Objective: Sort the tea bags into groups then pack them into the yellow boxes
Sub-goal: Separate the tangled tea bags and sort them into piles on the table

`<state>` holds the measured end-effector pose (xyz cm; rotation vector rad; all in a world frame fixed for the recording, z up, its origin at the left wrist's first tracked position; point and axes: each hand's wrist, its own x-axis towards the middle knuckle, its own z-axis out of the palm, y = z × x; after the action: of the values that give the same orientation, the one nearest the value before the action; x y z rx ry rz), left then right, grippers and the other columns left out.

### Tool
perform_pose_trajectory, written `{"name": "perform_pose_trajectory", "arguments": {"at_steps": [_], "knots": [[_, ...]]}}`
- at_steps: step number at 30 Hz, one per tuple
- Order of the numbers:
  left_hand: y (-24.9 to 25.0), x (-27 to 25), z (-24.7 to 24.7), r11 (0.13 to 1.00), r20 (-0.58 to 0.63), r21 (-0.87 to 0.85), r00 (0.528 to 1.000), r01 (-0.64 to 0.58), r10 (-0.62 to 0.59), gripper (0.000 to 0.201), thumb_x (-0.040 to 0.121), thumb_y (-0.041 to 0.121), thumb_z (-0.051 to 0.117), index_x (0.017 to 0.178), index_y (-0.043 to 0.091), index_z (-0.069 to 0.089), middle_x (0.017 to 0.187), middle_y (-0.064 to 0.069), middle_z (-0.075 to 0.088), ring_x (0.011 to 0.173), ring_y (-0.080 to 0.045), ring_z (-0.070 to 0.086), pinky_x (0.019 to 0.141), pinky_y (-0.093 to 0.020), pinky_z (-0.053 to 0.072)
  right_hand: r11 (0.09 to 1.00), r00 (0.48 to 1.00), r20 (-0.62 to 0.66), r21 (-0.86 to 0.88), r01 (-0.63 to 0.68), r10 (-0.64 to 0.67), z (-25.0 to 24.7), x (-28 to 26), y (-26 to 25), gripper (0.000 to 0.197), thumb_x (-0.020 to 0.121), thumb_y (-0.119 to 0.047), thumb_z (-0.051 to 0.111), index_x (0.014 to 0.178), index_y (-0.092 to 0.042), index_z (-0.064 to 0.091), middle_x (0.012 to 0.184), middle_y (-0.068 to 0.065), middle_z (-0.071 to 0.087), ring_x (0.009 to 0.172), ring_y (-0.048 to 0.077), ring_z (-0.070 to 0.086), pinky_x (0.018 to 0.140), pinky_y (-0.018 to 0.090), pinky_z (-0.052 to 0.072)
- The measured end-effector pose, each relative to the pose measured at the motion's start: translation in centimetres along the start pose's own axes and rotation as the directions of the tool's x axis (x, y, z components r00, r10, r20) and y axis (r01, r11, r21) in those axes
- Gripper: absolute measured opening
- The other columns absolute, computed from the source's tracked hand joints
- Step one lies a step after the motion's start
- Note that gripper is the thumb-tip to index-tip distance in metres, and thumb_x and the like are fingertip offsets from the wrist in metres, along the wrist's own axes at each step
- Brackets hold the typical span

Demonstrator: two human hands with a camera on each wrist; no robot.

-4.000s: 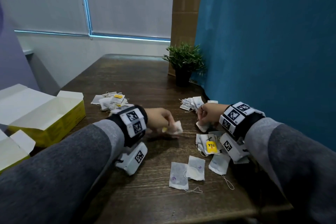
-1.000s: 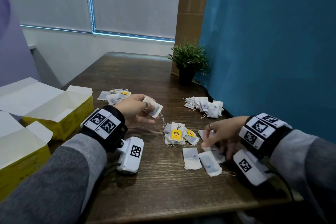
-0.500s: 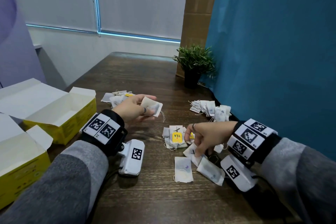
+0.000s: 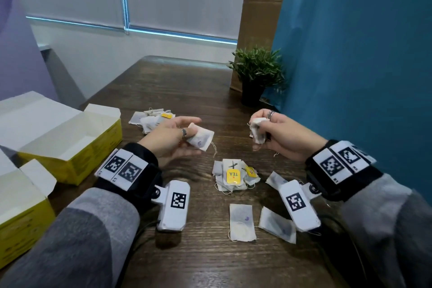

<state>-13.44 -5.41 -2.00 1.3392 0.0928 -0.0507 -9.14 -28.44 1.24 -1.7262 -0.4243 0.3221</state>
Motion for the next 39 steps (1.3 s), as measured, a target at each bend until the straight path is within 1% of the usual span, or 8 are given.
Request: {"name": "perform_pose_trajectory", "arguments": {"at_steps": [4, 9, 16, 22, 28, 32, 36, 39], "knots": [[-0.1, -0.2, -0.4, 0.999, -0.042, -0.04, 0.999, 0.003, -0.004, 0.024, 0.091, -0.005, 0.049, 0.098, 0.016, 0.058, 0.09, -0.014, 0.057, 0.073, -0.02, 0.062, 0.056, -0.033, 0.06, 0.941, 0.976, 0.153, -0.323, -0.1, 0.156, 1.0, 0.8, 0.4, 0.025, 0.088, -0.035, 0.049, 0.089, -0.012, 0.058, 0.069, 0.002, 0.042, 0.054, 0.011, 0.039, 0.049, 0.024, 0.036], [-0.1, -0.3, -0.5, 0.999, -0.05, -0.031, 0.998, -0.029, 0.027, 0.027, 0.091, -0.011, 0.042, 0.084, 0.012, 0.056, 0.087, -0.013, 0.052, 0.068, -0.019, 0.061, 0.055, -0.03, 0.059, 0.486, 0.949, 0.205, -0.872, 0.065, 0.24, 2.0, 1.4, 1.3, 0.025, 0.079, -0.038, 0.071, 0.094, -0.02, 0.063, 0.083, -0.002, 0.067, 0.073, 0.011, 0.06, 0.067, 0.028, 0.05], [-0.1, -0.4, -0.8, 0.999, -0.037, 0.043, 0.999, 0.03, -0.029, 0.032, 0.095, -0.003, 0.036, 0.096, 0.01, 0.065, 0.092, -0.008, 0.061, 0.077, -0.018, 0.061, 0.063, -0.033, 0.059, 0.715, 0.991, 0.125, -0.698, 0.053, 0.048, 0.9, 0.6, 0.2, 0.014, 0.083, -0.021, 0.069, 0.078, -0.019, 0.056, 0.065, -0.009, 0.052, 0.049, -0.004, 0.045, 0.048, 0.009, 0.034], [-0.2, -0.2, -0.6, 0.995, -0.03, 0.085, 0.999, 0.042, -0.04, 0.029, 0.091, -0.005, 0.046, 0.103, 0.011, 0.066, 0.083, -0.007, 0.06, 0.073, -0.014, 0.06, 0.063, -0.029, 0.06, 0.971, 0.997, -0.081, -0.238, -0.018, -0.002, -0.3, 0.1, 0.4, 0.025, 0.09, -0.002, 0.049, 0.07, -0.016, 0.044, 0.069, 0.004, 0.049, 0.044, 0.002, 0.044, 0.038, 0.015, 0.035], [-0.4, -0.2, -0.6, 0.997, 0.006, 0.052, 0.998, 0.063, -0.064, 0.033, 0.092, -0.008, 0.043, 0.117, 0.007, 0.06, 0.088, -0.009, 0.06, 0.078, -0.016, 0.061, 0.065, -0.03, 0.059, 0.935, 0.96, -0.103, 0.277, -0.223, 0.259, -1.2, 0.4, -0.7, 0.022, 0.089, 0.0, 0.035, 0.087, -0.012, 0.052, 0.075, 0.008, 0.049, 0.063, 0.02, 0.056, 0.072, 0.043, 0.058], [-0.4, -0.2, -0.6, 0.996, 0.035, 0.036, 0.996, 0.084, -0.086, 0.039, 0.09, -0.014, 0.042, 0.116, 0.008, 0.059, 0.099, -0.012, 0.059, 0.085, -0.02, 0.062, 0.065, -0.03, 0.06, 0.931, 0.955, 0.046, -0.24, -0.274, 0.293, 0.2, 1.0, -0.3, 0.025, 0.087, -0.039, 0.058, 0.094, -0.014, 0.061, 0.071, 0.003, 0.05, 0.044, 0.014, 0.045, 0.045, 0.024, 0.047], [-0.6, 0.0, -0.7, 0.996, 0.024, 0.052, 0.997, 0.077, -0.078, 0.041, 0.089, -0.017, 0.038, 0.112, 0.008, 0.06, 0.102, -0.01, 0.055, 0.09, -0.022, 0.06, 0.066, -0.03, 0.059, 0.583, 0.926, 0.232, -0.812, 0.015, 0.298, 2.2, 1.1, 0.3, 0.036, 0.075, -0.056, 0.066, 0.1, -0.031, 0.064, 0.098, -0.01, 0.064, 0.087, 0.01, 0.06, 0.081, 0.026, 0.048], [-0.6, 0.2, -0.8, 0.995, 0.008, 0.048, 0.996, 0.093, -0.093, 0.04, 0.09, -0.016, 0.035, 0.102, 0.01, 0.063, 0.1, -0.012, 0.057, 0.09, -0.024, 0.063, 0.065, -0.032, 0.06, 0.583, 0.948, 0.206, -0.812, 0.026, 0.244, 3.0, 1.5, 0.3, 0.027, 0.081, -0.044, 0.067, 0.098, -0.023, 0.065, 0.089, -0.006, 0.066, 0.077, 0.01, 0.062, 0.075, 0.027, 0.051]]}}
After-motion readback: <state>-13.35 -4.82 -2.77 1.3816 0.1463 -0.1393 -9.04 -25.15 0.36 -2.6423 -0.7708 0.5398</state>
